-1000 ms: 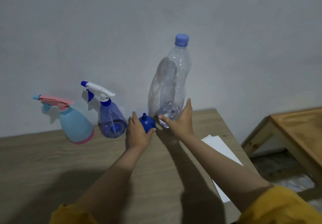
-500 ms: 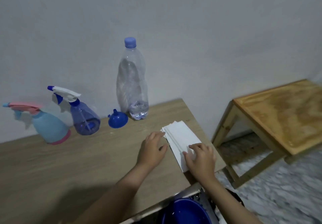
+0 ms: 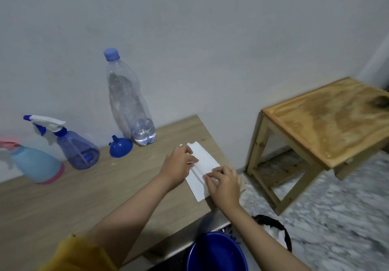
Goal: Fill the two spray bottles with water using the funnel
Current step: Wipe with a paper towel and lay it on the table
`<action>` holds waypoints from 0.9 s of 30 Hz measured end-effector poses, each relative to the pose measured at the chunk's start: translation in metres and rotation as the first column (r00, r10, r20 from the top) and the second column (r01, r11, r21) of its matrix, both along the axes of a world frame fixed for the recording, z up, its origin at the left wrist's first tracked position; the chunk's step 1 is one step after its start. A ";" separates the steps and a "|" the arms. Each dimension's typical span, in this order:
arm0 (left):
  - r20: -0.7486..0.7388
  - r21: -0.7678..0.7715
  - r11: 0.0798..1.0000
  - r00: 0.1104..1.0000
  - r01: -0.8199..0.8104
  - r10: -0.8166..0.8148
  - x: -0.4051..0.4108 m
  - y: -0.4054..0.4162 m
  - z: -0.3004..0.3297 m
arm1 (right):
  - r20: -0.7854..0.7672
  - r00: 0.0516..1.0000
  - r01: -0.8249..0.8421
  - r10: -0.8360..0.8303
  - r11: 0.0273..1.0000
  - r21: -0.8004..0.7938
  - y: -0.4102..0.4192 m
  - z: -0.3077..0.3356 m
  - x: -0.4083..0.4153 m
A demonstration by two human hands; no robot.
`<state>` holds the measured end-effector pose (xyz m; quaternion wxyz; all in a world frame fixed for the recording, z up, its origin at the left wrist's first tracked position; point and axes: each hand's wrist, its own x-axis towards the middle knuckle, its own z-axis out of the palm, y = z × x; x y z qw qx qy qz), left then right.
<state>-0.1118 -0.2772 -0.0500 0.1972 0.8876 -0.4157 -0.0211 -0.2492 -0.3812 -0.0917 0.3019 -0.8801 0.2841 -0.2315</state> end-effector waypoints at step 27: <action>0.166 -0.125 0.990 0.982 -0.065 0.086 0.007 -0.009 0.115 | 0.013 0.976 -0.216 0.216 0.976 -0.007 -0.042 0.145 0.018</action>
